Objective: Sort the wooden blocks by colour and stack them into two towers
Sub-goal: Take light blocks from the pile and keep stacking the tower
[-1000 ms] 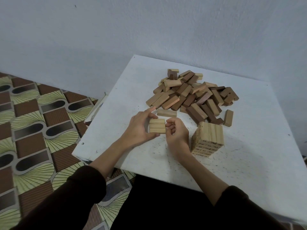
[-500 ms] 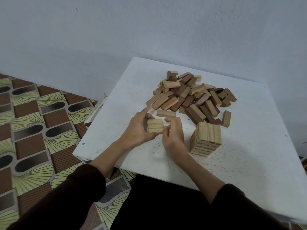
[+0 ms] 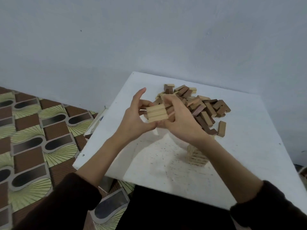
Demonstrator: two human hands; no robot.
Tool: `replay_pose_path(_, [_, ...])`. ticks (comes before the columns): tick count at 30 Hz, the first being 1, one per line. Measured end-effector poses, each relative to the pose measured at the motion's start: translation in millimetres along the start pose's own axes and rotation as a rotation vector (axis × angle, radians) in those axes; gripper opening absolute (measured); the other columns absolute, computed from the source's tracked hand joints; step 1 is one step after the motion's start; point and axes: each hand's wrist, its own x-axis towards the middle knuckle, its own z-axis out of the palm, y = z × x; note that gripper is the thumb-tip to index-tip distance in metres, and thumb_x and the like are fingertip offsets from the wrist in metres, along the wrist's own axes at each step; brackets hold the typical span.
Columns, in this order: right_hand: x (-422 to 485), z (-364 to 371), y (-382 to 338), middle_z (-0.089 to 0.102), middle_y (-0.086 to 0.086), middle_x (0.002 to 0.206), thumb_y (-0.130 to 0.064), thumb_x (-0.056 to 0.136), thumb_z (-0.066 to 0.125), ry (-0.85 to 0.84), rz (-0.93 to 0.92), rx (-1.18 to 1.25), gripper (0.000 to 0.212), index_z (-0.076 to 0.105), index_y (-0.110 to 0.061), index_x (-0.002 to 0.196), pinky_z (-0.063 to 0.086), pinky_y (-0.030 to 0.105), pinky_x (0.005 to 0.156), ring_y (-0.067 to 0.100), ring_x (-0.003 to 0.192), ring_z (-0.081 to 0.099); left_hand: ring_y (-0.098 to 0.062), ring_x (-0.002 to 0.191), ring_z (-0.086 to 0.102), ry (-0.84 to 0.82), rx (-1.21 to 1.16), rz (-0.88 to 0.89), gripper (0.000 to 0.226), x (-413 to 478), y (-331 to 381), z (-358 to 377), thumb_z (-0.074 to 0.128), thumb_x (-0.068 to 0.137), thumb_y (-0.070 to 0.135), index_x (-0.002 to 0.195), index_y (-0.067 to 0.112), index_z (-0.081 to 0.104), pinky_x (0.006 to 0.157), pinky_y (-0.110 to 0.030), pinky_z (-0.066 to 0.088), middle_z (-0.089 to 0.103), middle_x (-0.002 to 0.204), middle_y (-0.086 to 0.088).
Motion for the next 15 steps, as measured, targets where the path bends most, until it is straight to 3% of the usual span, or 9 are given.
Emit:
replay_pose_path(3, [-4.6, -37.4, 1.7, 0.050, -0.007, 0.116, -0.006, 0.082, 0.066, -0.057, 0.003, 0.013, 0.067, 0.033, -0.018, 0.140, 0.047, 0.011, 0.077, 0.003, 0.088, 0.054, -0.008, 0.098, 0.060, -0.035, -0.020, 0.033, 0.097, 8.7, 21.6, 12.2, 0.080, 0.061, 0.021, 0.140, 0.033, 0.025, 0.089, -0.020, 0.048, 0.061, 0.106, 0.006])
replay_pose_path(7, [-22.9, -69.2, 20.5, 0.055, 0.002, 0.119, 0.000, 0.079, 0.069, -0.012, 0.000, 0.059, 0.067, 0.039, -0.024, 0.134, 0.051, 0.021, 0.083, 0.014, 0.098, 0.058, -0.004, 0.098, 0.059, -0.130, -0.030, 0.063, 0.097, 13.4, 40.8, 40.3, 0.080, 0.060, 0.026, 0.139, 0.038, 0.025, 0.086, -0.019, 0.048, 0.059, 0.106, 0.012])
replay_pose_path(11, [-53.8, -85.6, 44.6, 0.053, -0.015, 0.112, -0.003, 0.075, 0.074, 0.044, 0.025, 0.052, 0.065, 0.044, -0.026, 0.128, 0.050, 0.018, 0.081, 0.008, 0.095, 0.055, -0.001, 0.099, 0.059, -0.259, -0.046, 0.073, 0.101, 10.2, 49.4, 72.2, 0.086, 0.064, 0.020, 0.144, 0.031, 0.025, 0.084, -0.017, 0.050, 0.057, 0.110, 0.005])
replay_pose_path(15, [-78.5, -87.0, 67.1, 0.052, -0.019, 0.109, -0.004, 0.075, 0.075, 0.082, 0.062, 0.045, 0.064, 0.042, -0.032, 0.123, 0.046, 0.012, 0.084, -0.005, 0.096, 0.054, -0.004, 0.102, 0.058, -0.388, 0.004, 0.080, 0.099, 3.5, 49.4, 93.2, 0.084, 0.069, 0.020, 0.145, 0.032, 0.021, 0.092, -0.022, 0.048, 0.057, 0.112, 0.002])
